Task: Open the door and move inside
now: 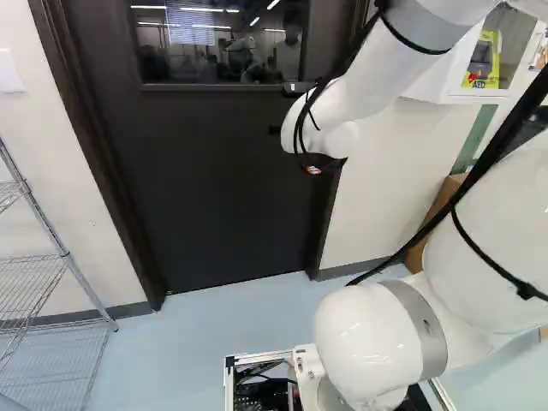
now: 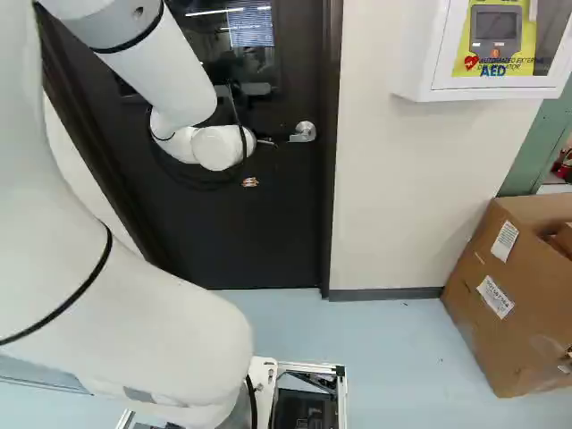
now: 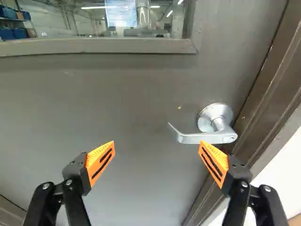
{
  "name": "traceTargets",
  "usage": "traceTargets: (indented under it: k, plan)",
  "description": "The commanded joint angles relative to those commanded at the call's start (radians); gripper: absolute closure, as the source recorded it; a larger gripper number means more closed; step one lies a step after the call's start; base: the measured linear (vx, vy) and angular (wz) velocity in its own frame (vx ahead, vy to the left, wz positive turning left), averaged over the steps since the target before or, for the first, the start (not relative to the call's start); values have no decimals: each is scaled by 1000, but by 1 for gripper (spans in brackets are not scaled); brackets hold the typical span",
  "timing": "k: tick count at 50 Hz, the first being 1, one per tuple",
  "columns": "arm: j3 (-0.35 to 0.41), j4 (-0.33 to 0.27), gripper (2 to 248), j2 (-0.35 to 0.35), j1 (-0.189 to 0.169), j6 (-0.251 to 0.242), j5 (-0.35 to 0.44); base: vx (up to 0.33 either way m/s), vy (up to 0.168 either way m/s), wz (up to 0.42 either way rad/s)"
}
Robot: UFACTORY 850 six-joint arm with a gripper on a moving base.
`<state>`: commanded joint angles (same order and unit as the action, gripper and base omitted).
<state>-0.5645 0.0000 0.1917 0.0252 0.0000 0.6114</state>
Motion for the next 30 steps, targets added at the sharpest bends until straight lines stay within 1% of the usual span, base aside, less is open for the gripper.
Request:
traceTargets:
  k: [9,30]
  plan:
    - [-20,0,3,-1,-9,0,0,0,0,0]
    - [-100,0,3,-38,-39,0,0,0,0,0]
